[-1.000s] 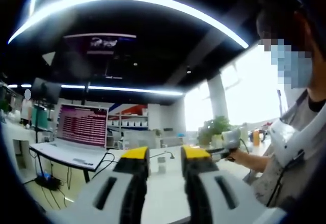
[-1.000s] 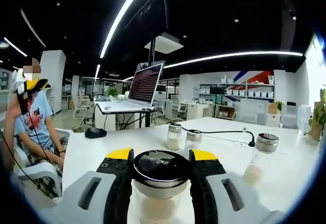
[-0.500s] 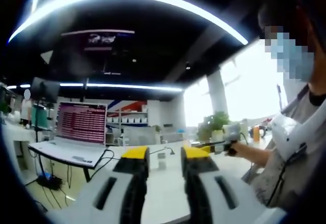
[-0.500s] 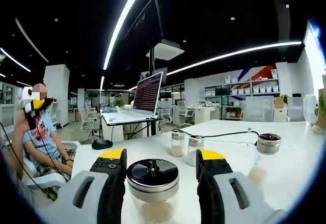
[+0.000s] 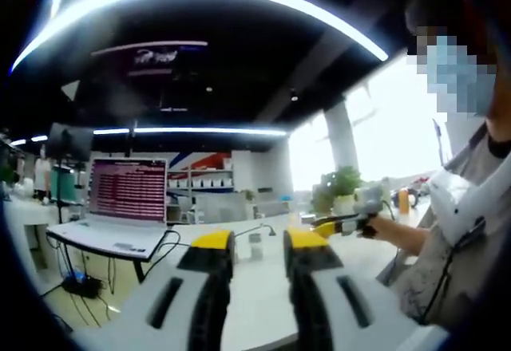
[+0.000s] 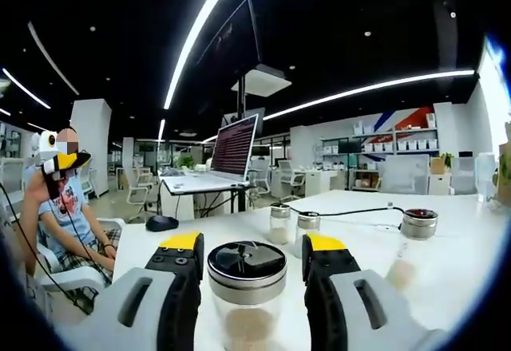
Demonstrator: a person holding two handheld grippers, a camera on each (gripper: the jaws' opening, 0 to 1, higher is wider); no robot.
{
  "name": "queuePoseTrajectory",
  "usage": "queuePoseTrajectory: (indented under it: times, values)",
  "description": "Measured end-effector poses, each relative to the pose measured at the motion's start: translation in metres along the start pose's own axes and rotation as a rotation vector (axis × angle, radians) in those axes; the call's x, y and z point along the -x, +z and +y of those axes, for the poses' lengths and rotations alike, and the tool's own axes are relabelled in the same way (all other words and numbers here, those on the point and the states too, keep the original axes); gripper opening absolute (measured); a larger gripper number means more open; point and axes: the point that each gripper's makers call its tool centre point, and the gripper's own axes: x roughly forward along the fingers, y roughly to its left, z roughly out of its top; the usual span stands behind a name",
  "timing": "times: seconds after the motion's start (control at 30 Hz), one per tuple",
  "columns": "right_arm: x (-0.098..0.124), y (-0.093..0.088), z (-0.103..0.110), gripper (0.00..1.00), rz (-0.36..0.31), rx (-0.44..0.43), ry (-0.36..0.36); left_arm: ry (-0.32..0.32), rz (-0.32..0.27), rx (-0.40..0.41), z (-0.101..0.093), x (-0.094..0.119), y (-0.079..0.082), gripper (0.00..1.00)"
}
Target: Rotate the seasoning bottle until the label or dispensing opening points toward the visible target arrow and the bottle remains upright within the marked orientation range
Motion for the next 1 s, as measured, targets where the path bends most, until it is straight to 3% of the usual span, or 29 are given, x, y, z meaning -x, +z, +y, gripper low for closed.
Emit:
queuePoseTrajectory:
  times: [0.4,0.77,1.0]
  values:
    - [0.0007,-0.0045,0.0069,0.40,0.022,-0.012,0.037,0.004,-0.008,-0.002,0.0016,0.0025,0.0024,0.26]
    - [0.0022,-0.0048,0.0056,0.40,0.014,-0.048,0.054,-0.003,-0.005,-0.001,0.0038,0.0042,0.0031,0.26]
    - [0.0025,-0.0059,0.0060,0.39,0.032,-0.054,0.123,-0.014,-0.002,0.004,0.0014,0.0037,0.0018,0.26]
